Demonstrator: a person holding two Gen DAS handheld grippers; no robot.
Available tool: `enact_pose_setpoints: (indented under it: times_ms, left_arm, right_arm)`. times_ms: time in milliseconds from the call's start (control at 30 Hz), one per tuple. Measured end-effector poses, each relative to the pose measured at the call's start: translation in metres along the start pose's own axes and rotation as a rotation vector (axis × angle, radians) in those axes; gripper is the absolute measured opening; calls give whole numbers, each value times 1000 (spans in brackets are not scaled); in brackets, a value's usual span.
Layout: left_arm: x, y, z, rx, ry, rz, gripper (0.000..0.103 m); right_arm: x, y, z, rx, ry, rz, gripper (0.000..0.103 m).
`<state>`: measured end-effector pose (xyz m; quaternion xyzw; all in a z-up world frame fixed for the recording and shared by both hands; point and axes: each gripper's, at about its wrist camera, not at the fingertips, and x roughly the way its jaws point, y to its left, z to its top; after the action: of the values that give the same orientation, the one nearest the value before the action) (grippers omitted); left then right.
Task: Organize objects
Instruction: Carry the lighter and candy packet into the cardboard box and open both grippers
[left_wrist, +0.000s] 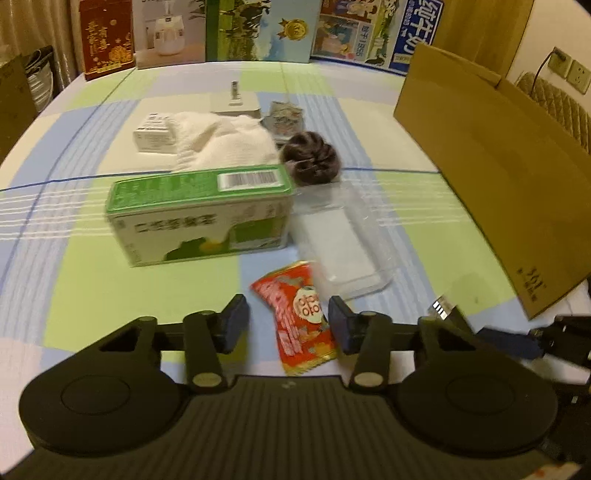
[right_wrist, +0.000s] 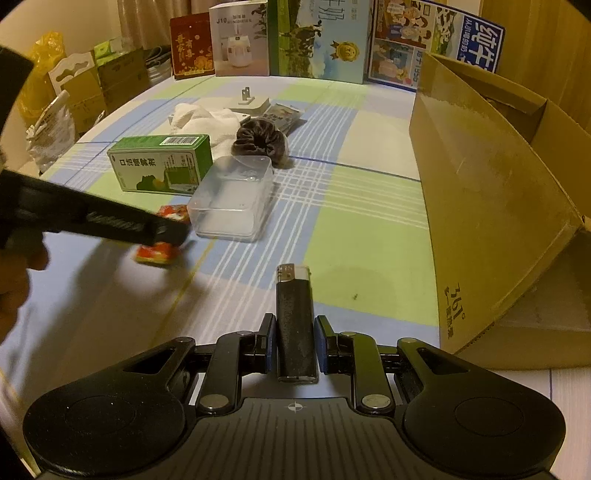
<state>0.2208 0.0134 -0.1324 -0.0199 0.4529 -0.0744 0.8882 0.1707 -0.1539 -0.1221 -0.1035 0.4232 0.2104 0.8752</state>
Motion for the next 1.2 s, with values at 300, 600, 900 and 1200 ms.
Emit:
enact_pose_setpoints:
  times_ms: [300,600,900,1200]
  left_arm:
    - [-3,4,-5,116,8,14,30]
    - [-3,-2,-6,148,-2,11,26]
    - [-30,-4,-14,128,-9,17,25]
    - [-91,-34,14,138,-105,-21,25]
  right_arm:
    - [4,3,3,-2,-17,5,19]
    - [4,5,5,13,-28,-11,19]
    - [-18,4,10,24,-77,-22,19]
    - [-104,-15,44,64,-257,-65,19]
